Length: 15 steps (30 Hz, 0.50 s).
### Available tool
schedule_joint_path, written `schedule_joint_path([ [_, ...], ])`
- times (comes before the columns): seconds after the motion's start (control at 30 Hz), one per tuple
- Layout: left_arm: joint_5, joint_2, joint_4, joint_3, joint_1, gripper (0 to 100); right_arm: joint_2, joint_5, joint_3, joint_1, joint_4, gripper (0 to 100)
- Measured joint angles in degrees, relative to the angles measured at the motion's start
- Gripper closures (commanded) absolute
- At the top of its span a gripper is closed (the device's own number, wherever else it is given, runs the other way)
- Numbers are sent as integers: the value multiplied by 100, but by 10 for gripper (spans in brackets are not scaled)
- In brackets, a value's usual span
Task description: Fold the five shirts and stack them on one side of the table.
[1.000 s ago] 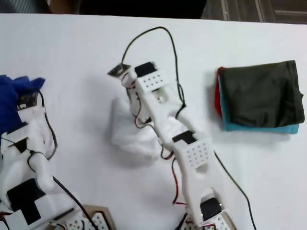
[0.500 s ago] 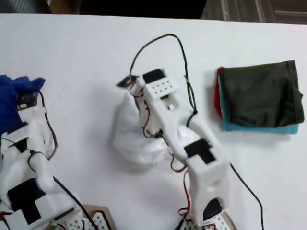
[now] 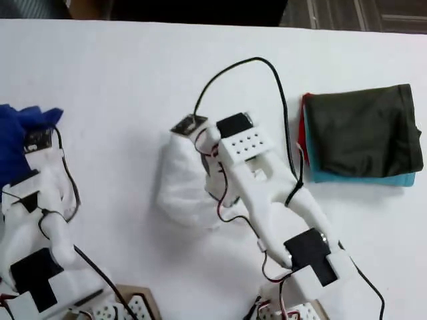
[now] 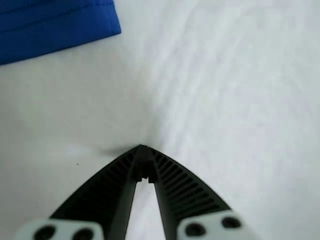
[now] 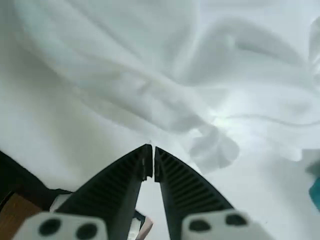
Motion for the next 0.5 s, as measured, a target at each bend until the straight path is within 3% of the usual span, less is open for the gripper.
schedule_joint_path([
  [0.27, 0, 0, 0, 0, 0, 975, 26, 167, -457, 185, -1134, 978],
  [0.5, 0, 0, 0, 0, 0, 975, 633, 167, -457, 185, -1275, 978],
])
